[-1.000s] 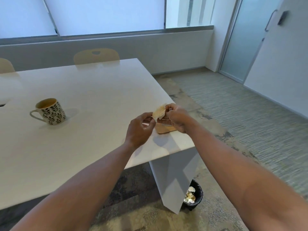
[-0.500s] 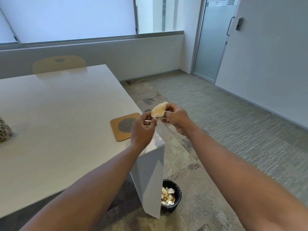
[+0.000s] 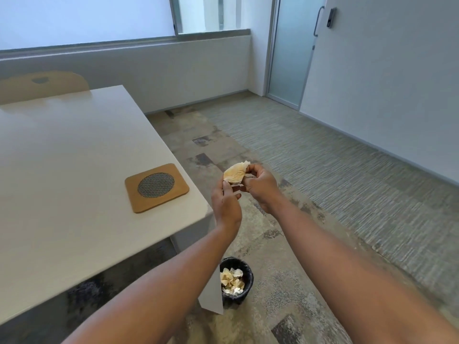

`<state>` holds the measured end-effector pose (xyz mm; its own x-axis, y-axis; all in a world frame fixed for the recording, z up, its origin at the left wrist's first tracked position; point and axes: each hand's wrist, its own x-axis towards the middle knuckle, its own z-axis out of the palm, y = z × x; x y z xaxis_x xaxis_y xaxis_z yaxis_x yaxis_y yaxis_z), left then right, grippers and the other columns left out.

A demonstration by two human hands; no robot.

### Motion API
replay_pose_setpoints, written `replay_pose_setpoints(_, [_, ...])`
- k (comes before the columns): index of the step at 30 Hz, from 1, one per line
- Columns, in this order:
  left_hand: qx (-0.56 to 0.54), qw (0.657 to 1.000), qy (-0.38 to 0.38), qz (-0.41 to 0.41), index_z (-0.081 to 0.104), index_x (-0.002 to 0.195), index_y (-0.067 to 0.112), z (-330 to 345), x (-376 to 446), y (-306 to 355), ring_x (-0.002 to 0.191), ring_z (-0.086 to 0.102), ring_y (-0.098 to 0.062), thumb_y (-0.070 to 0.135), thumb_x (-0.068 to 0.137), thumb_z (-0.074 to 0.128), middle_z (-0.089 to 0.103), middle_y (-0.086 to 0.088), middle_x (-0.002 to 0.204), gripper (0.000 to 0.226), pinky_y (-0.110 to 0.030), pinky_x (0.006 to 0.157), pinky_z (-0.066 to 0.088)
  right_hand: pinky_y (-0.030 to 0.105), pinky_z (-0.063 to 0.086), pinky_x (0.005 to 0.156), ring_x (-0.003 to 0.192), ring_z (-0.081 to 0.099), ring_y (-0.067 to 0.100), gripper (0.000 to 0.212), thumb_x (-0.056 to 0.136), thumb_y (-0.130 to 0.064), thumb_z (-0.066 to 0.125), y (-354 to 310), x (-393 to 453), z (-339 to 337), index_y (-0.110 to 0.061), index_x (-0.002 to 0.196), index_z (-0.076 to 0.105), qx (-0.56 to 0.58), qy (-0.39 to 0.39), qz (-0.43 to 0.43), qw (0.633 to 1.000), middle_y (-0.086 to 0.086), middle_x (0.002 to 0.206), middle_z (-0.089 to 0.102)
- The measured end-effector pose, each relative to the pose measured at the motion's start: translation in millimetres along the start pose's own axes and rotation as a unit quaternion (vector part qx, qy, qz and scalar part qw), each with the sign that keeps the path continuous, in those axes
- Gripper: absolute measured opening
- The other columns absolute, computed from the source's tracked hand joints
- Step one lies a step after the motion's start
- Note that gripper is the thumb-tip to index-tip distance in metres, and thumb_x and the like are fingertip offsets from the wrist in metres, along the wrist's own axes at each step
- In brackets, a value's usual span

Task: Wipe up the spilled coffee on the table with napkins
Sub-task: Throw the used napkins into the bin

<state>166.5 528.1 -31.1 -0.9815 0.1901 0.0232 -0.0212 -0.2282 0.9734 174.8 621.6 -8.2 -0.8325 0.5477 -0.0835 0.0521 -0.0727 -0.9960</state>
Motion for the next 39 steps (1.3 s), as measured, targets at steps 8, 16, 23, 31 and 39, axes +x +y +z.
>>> replay_pose_setpoints(8, [0.047, 0.996, -0.020, -0.068, 0.058, 0.137, 0.016, 5.9, -9.3, -63.8, 0.110, 0.063, -0.024, 0.020, 0.109, 0.034, 0.061, -0.013, 0.126, 0.037, -0.036, 0.088, 0.055, 0.033, 0.061, 0.072, 0.082, 0.071, 0.019, 0.023, 0.084, 0.002, 0.056, 68.0, 2.6, -26.1, -0.018, 0.093, 0.063, -0.044, 0.055, 0.052, 0.996, 0.008, 0.093, 0.071])
replay_pose_setpoints(16, [0.112, 0.984, -0.018, -0.139, 0.055, 0.140, 0.016, -14.0, -11.4, -134.3, 0.104, 0.064, -0.020, 0.020, 0.108, 0.038, 0.061, -0.010, 0.127, 0.037, -0.033, 0.085, 0.057, 0.027, 0.056, 0.063, 0.056, 0.057, 0.002, 0.015, 0.082, -0.009, 0.064, 151.8, 7.1, -34.9, -0.023, 0.088, 0.061, -0.082, 0.066, 0.113, 0.988, -0.015, 0.059, 0.059])
replay_pose_setpoints(23, [0.103, 0.973, 0.005, -0.209, 0.064, 0.133, 0.024, -34.7, -8.1, -217.3, 0.082, 0.065, -0.005, 0.018, 0.106, 0.046, 0.071, 0.006, 0.094, 0.033, -0.030, 0.081, 0.054, 0.025, 0.056, 0.064, 0.061, 0.058, 0.005, 0.016, 0.081, -0.007, 0.069, 234.0, 27.6, -39.8, -0.021, 0.087, 0.065, -0.091, 0.056, 0.152, 0.983, -0.011, 0.066, 0.060])
replay_pose_setpoints(31, [0.081, 0.941, 0.082, -0.319, 0.065, 0.129, 0.011, -68.5, -2.4, -322.1, 0.094, 0.071, -0.010, 0.010, 0.101, 0.057, 0.074, 0.000, 0.107, 0.029, -0.026, 0.085, 0.056, 0.024, 0.058, 0.065, 0.069, 0.063, 0.006, 0.019, 0.074, -0.006, 0.077, 361.3, 26.9, -40.2, -0.021, 0.081, 0.067, -0.100, 0.076, 0.228, 0.966, -0.006, 0.077, 0.067])
replay_pose_setpoints(39, [0.136, 0.918, 0.139, -0.346, 0.067, 0.115, 0.023, -75.7, 6.1, -391.7, 0.096, 0.067, -0.014, 0.013, 0.100, 0.058, 0.072, -0.001, 0.111, 0.020, -0.027, 0.082, 0.053, 0.038, 0.057, 0.079, 0.078, 0.062, 0.017, 0.020, 0.075, -0.001, 0.071, 437.5, 43.6, -33.0, -0.018, 0.084, 0.066, -0.086, 0.093, 0.257, 0.958, -0.002, 0.081, 0.065])
